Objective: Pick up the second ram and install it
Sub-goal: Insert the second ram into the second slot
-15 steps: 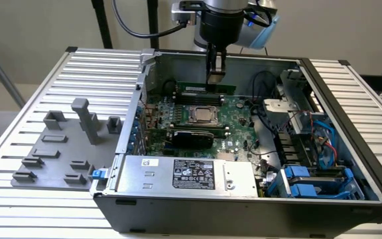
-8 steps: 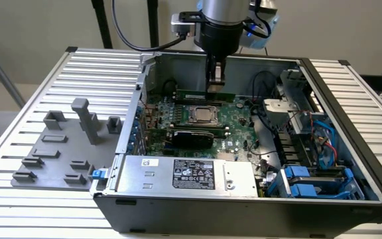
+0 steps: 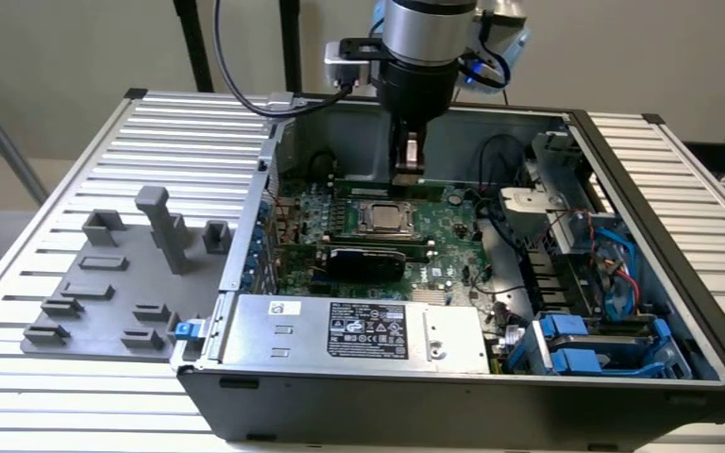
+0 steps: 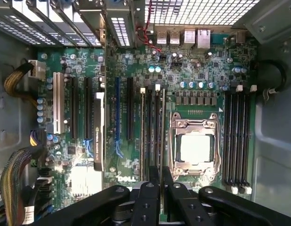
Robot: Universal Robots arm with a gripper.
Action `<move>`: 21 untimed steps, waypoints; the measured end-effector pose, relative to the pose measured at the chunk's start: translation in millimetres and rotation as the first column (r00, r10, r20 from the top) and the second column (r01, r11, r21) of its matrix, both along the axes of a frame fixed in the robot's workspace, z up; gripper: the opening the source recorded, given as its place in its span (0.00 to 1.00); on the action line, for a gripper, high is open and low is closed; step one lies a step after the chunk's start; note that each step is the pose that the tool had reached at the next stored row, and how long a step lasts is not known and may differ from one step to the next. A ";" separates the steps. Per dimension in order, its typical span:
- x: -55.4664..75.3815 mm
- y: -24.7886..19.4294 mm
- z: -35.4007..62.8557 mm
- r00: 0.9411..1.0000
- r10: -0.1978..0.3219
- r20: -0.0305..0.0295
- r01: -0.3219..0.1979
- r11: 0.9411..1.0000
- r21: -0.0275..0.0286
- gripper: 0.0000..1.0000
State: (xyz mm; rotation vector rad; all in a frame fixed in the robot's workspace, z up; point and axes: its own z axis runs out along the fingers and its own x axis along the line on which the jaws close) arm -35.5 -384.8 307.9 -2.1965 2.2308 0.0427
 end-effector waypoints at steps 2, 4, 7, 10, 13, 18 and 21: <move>0.0 0.0 -2.5 1.000 0.000 0.000 0.000 1.000 0.008 0.14; 0.0 0.0 -5.6 1.000 0.000 0.000 0.000 1.000 0.012 0.14; 0.0 0.0 -11.0 1.000 0.000 0.000 0.000 1.000 0.012 0.14; 0.1 0.0 -16.4 1.000 0.000 0.000 0.000 1.000 0.012 0.14; 0.0 -0.1 -22.0 1.000 0.000 0.000 0.000 1.000 0.012 0.14; 0.0 -0.3 -31.0 1.000 0.000 0.000 0.000 1.000 0.012 0.14; 0.0 -1.1 -36.6 1.000 0.001 0.000 -0.001 1.000 0.012 0.14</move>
